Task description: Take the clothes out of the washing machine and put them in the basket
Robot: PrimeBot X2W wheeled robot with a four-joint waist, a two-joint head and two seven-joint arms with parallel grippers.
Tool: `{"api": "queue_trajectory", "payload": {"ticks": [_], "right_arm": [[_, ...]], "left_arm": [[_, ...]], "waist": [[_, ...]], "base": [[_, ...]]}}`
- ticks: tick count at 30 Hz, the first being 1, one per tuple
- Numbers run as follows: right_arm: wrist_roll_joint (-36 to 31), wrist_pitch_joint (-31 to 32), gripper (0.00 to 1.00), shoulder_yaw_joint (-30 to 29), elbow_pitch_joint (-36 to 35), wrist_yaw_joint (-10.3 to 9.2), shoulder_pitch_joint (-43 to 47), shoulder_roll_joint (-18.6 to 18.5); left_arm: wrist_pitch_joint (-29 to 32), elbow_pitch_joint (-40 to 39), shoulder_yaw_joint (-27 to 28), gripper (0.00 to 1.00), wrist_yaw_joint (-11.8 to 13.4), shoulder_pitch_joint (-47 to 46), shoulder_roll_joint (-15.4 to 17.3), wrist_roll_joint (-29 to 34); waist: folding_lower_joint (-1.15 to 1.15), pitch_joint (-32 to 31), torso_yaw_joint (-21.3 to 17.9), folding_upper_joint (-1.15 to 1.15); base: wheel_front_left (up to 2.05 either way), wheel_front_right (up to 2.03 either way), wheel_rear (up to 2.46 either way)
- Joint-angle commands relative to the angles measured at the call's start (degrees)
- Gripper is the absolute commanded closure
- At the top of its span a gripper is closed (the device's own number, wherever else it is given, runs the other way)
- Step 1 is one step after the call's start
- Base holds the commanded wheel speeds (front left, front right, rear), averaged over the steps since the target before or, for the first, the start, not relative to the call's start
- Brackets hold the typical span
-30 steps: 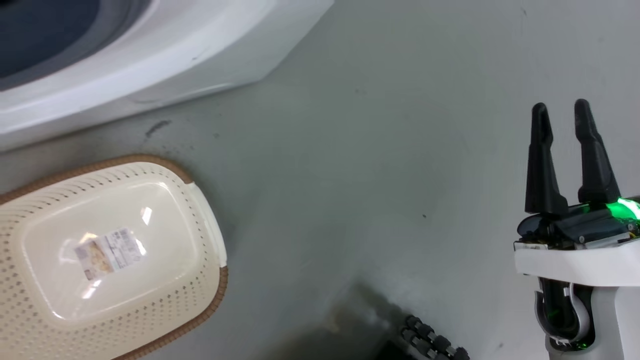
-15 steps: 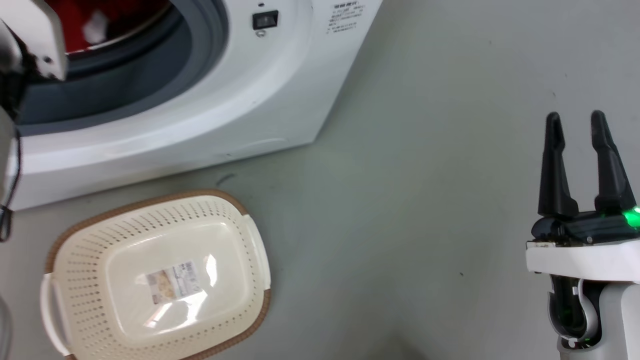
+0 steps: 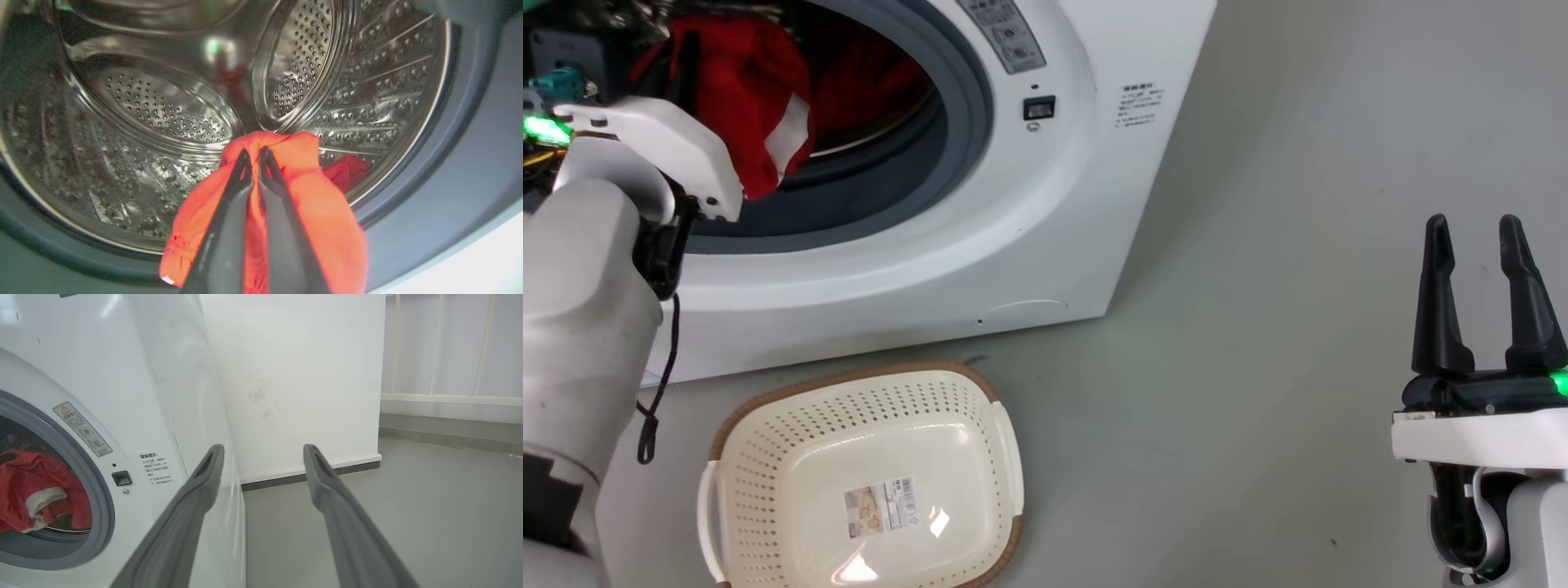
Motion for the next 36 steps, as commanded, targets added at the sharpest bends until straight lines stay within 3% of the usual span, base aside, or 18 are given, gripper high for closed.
{"api": "queue_trajectory", "payload": {"ticks": [1, 13, 22, 27, 36], "right_arm": [[-0.31, -0.10, 0.00, -0.20, 0.20, -0.03, 0.51, -0.04], [-1.16, -0.10, 0.00, -0.89, 0.83, -0.04, 2.29, -0.05], [-1.76, -0.10, 0.00, -1.61, 0.37, -0.04, 3.56, -0.05], [-2.41, -0.10, 0.00, -1.03, -0.39, -0.04, 2.61, -0.05], [-2.73, -0.10, 0.00, -0.31, -2.24, -0.04, 0.71, -0.03]], "left_arm": [[-0.37, -1.98, 0.72, 1.00, 0.70, 1.03, 0.51, 0.81], [-0.31, -28.68, 7.58, 1.00, 6.88, 21.39, 3.19, 5.51], [4.32, -43.23, 6.03, 1.00, 10.59, 35.67, 5.91, 3.19], [7.01, -44.80, 4.35, 1.00, 11.18, 40.62, 6.83, 2.15], [8.24, -33.85, 1.53, 1.00, 7.49, 40.52, 4.45, 0.87]], "waist": [[0.01, -1.51, 1.31, 0.00], [0.01, -5.84, 3.76, 0.00], [0.01, -6.25, 5.30, 0.00], [0.01, -3.79, 5.09, 0.00], [0.01, 5.70, 2.99, 0.00]], "base": [[0.00, 0.00, 0.00], [0.00, 0.00, 0.00], [0.00, 0.00, 0.00], [0.00, 0.00, 0.00], [0.00, 0.00, 0.00]]}}
